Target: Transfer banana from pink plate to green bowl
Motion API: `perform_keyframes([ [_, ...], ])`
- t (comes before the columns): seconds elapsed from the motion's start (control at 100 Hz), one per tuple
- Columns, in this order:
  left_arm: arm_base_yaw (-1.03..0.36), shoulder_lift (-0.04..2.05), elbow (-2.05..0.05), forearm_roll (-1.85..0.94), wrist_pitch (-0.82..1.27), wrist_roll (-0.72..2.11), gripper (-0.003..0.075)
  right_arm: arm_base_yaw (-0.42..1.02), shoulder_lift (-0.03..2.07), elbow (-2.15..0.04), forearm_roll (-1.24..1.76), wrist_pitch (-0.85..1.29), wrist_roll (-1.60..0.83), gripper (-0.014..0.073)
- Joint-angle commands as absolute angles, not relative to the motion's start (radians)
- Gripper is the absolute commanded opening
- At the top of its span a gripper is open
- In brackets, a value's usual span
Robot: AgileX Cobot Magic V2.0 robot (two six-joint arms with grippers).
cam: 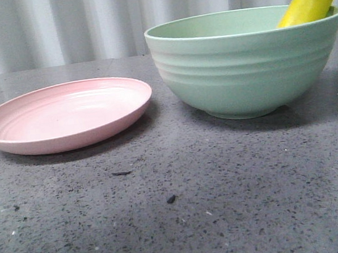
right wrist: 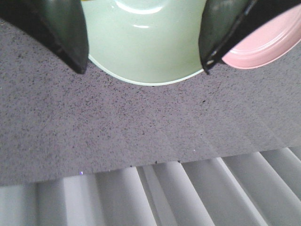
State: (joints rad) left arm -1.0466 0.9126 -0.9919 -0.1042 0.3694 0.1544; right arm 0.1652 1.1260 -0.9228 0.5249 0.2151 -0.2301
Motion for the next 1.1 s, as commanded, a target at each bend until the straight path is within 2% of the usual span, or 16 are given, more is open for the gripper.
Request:
perform_keyframes([
  [0.0,-1.045,0.883,-1.029,-0.108,0.302,0.149,0.0092,0.166,1.062,-0.958,0.507,0.227,-0.241,0.0409],
  [0.07,-1.045,0.869,-1.021,-0.107,0.306,0.149,-0.0019,0.166,1.031,-0.956,0.507,0.288,-0.241,0.0328],
  [0.19,-1.045,0.827,-0.986,-0.107,0.306,0.145,-0.002,0.166,0.986,-0.952,0.507,0.381,-0.241,0.0045],
  [0.25,-1.045,0.8,-0.964,-0.107,0.304,0.142,-0.002,0.166,0.955,-0.944,0.507,0.406,-0.241,-0.0067],
  [0.47,-1.045,0.67,-0.841,-0.104,0.254,0.142,-0.002,0.166,0.816,-0.87,0.507,0.433,-0.241,-0.0062],
  [1.09,-1.045,0.346,-0.386,-0.145,0.027,0.142,-0.002,0.166,0.261,-0.47,0.381,0.295,-0.243,-0.0062],
])
